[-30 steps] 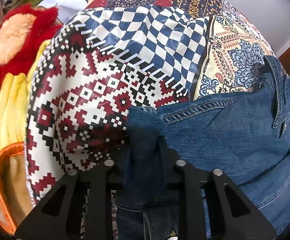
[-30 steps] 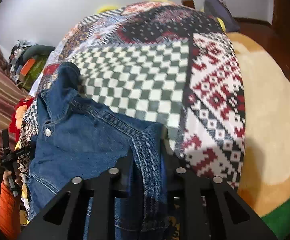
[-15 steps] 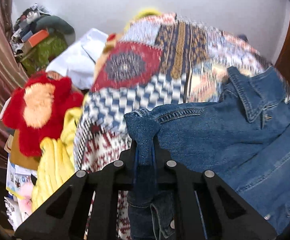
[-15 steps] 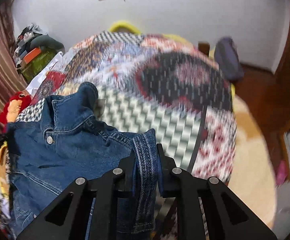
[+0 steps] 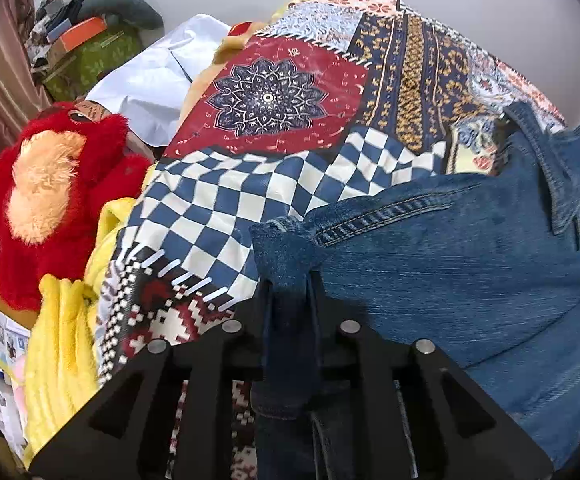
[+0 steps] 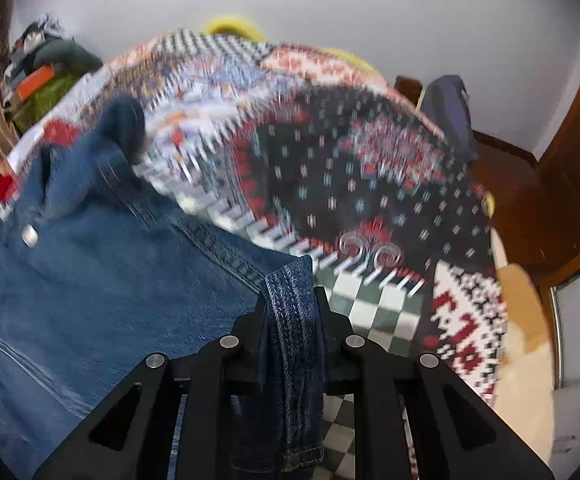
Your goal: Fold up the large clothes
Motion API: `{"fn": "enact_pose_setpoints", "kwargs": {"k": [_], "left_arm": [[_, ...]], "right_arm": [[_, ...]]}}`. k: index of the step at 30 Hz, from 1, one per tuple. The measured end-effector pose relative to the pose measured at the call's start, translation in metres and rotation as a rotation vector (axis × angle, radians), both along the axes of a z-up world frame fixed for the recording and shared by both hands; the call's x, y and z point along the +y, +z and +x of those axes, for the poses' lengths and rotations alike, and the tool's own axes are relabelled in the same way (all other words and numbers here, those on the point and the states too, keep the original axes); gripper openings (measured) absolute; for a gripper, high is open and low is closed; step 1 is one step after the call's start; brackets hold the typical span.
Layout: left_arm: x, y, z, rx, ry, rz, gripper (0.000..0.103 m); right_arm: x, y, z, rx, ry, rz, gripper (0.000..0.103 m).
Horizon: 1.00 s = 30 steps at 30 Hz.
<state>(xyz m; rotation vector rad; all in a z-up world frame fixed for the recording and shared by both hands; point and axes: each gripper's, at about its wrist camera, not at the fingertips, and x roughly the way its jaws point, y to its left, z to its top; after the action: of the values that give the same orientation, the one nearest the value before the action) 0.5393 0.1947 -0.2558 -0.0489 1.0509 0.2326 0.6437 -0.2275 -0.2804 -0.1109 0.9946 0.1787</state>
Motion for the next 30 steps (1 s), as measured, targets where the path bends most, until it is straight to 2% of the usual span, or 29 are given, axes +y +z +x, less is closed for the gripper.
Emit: {"fn": "enact_pose_setpoints", "kwargs": {"k": [4,6,7,8,10,14,17,20,27,30], "left_arm": [[-0.005,-0.010,0.003,0.017,-0.021,0.049,0.024],[-0.004,-0.009,0.003,0.016,-0.023,0.046,0.024],[-0.004,-0.008,0.002,0.015,-0.027,0.045,0.024],[-0.003,-0.008,0.002,0.017,-0.033,0.048,0.025],[-0.005,-0.006,0.000,0.026,-0.046,0.060,0.029],[-0.008,0.005,-0.013,0.038,-0.072,0.065,0.049],[-0.010,0.025,-0.029,0.011,-0.075,0.083,0.055],[-0.012,0.053,-0.047,-0.028,-0.068,0.069,0.069],[-0.029,0.121,-0.101,-0.156,-0.082,0.024,0.083],[-0.041,0.143,-0.130,-0.185,-0.104,0.031,0.092]], "right_arm": [[-0.003,-0.004,-0.003,-0.014,-0.002,0.014,0.017],[-0.004,-0.003,-0.003,-0.010,-0.007,0.000,0.022],[-0.004,-0.003,-0.004,-0.013,-0.016,-0.020,0.035],[-0.004,-0.003,-0.005,-0.022,-0.036,-0.060,0.055],[-0.006,-0.001,-0.007,-0.037,-0.063,-0.119,0.072],[-0.018,0.007,-0.018,-0.008,-0.067,-0.086,0.072],[-0.023,0.026,-0.033,-0.011,-0.080,-0.079,0.072],[-0.022,0.055,-0.057,-0.050,-0.068,-0.063,0.072],[-0.011,0.137,-0.128,-0.170,-0.002,0.034,0.072],[-0.005,0.160,-0.160,-0.219,0.033,0.040,0.074]]}}
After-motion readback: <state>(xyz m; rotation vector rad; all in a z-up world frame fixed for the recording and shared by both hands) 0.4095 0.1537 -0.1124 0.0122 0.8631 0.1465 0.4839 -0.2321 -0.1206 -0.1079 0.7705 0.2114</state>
